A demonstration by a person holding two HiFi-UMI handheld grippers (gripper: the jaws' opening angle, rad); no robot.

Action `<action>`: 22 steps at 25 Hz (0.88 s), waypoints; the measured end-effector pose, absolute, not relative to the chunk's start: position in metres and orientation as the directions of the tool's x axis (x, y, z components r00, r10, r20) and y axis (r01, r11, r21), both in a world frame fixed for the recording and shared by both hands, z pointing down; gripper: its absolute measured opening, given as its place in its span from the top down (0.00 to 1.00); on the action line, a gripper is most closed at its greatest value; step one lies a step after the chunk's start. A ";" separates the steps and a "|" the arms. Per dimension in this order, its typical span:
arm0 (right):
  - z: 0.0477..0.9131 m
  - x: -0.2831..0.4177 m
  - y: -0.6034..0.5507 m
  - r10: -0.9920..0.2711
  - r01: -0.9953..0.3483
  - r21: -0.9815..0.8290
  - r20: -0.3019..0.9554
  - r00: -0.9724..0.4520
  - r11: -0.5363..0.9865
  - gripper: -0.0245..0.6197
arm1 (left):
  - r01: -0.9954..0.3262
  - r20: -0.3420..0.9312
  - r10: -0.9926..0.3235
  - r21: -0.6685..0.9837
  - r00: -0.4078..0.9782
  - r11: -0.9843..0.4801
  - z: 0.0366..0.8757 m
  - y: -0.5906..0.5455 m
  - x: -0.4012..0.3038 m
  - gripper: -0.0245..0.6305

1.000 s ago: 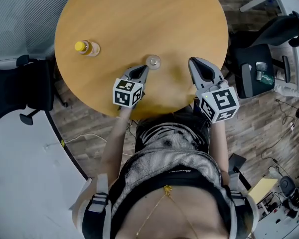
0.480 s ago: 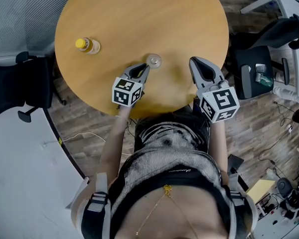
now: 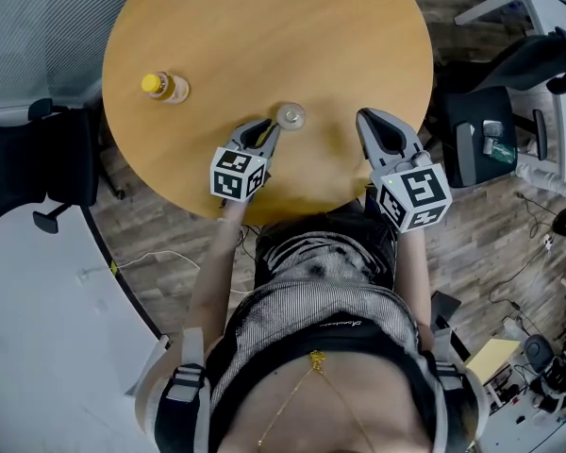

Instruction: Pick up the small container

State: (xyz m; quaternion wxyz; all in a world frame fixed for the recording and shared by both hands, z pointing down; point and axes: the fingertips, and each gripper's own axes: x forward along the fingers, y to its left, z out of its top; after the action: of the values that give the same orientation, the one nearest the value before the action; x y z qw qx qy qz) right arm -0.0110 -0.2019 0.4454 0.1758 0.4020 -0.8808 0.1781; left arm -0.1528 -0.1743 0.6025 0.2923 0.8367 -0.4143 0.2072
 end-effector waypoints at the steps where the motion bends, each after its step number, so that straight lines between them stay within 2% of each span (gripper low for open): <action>1: 0.446 -0.012 -0.202 -0.644 -0.770 -0.173 0.455 -0.616 0.614 0.92 | -0.809 0.594 -0.561 0.323 0.577 -0.490 0.606 -0.174 -0.152 0.82; 2: 0.446 -0.012 -0.202 -0.642 -0.770 -0.174 0.457 -0.616 0.614 0.92 | -0.802 0.599 -0.546 0.331 0.586 -0.497 0.609 -0.173 -0.150 0.74; 9: 0.450 -0.013 -0.203 -0.635 -0.771 -0.170 0.474 -0.610 0.614 0.92 | -0.759 0.660 -0.449 0.301 0.603 -0.577 0.641 -0.170 -0.130 0.47; 22: 0.455 0.005 -0.200 -0.644 -0.798 -0.154 0.511 -0.569 0.582 0.92 | -0.765 0.648 -0.505 0.196 0.570 -0.613 0.654 -0.190 -0.105 0.42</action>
State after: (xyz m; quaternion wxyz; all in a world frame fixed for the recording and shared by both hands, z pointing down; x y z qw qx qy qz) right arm 0.0047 -0.2002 0.4549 0.2051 0.4167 -0.8655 0.1876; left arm -0.1055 -0.1901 0.6536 0.2350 0.8543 -0.3716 0.2771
